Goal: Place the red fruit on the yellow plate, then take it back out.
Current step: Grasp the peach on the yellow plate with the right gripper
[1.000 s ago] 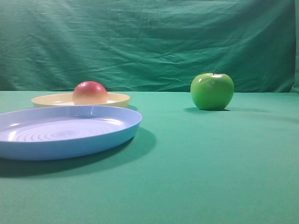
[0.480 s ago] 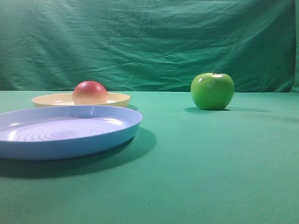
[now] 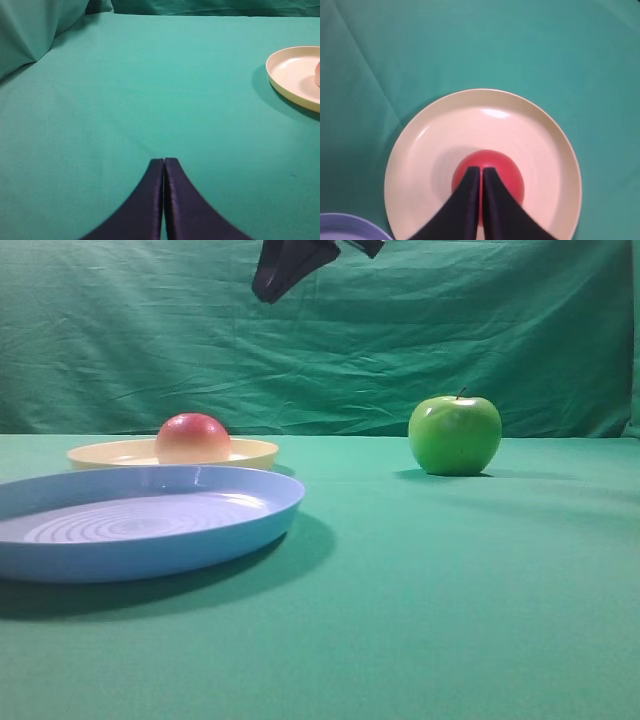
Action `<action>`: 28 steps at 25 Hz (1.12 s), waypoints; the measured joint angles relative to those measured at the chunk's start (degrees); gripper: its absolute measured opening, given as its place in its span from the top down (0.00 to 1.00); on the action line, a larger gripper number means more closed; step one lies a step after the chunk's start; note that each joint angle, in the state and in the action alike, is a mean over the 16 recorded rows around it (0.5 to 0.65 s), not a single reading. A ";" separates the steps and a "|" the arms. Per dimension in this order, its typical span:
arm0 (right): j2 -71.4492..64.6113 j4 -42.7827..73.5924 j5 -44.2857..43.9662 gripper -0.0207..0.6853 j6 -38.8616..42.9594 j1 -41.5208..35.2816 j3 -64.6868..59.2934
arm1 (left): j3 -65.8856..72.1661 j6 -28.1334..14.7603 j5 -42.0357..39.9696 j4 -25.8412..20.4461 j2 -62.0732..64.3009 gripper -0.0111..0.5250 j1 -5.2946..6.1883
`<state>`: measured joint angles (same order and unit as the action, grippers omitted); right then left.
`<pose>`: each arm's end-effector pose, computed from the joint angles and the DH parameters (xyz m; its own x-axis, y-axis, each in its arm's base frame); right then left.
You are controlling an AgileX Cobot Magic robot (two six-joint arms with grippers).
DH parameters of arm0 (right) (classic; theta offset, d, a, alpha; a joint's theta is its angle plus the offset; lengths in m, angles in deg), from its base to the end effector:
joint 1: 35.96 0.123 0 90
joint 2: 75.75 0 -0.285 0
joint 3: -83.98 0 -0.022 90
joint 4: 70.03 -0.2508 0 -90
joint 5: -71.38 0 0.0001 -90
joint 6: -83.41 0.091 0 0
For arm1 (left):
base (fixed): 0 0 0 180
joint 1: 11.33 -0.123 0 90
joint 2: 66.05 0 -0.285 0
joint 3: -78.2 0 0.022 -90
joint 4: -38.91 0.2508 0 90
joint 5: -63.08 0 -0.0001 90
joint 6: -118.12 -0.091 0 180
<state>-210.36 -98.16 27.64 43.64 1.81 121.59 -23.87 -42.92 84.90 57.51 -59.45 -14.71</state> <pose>0.3851 0.3360 0.2540 -0.3080 -0.6211 -0.7207 -0.9000 0.4358 0.0090 0.0508 0.0138 0.1776 -0.2586 -0.0432 -0.9650 -0.1800 0.9837 0.0042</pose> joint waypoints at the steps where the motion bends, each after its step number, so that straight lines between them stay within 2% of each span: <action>1: -0.72 -0.11 0.46 0.80 -0.46 0.37 0.40 | 0.00 0.00 0.00 0.00 0.00 0.98 0.00; 11: -5.97 -1.67 5.60 0.24 -3.66 2.17 1.20 | 0.00 0.00 0.00 0.00 0.00 0.98 0.00; 15: -7.60 -2.16 7.64 0.09 -3.99 2.31 1.20 | 0.00 0.00 0.00 0.00 0.00 0.98 0.00; 20: -9.71 -2.47 9.79 0.06 -4.11 2.38 1.20 | 0.00 -0.02 0.00 0.00 0.00 0.98 0.00; 28: -12.10 -2.76 11.34 0.13 -4.23 2.43 1.21 | 0.00 -0.08 0.00 0.00 0.00 0.98 0.00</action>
<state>-222.46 -100.92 38.97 39.41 4.24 122.80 -23.87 -43.00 84.90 57.51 -59.45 -14.71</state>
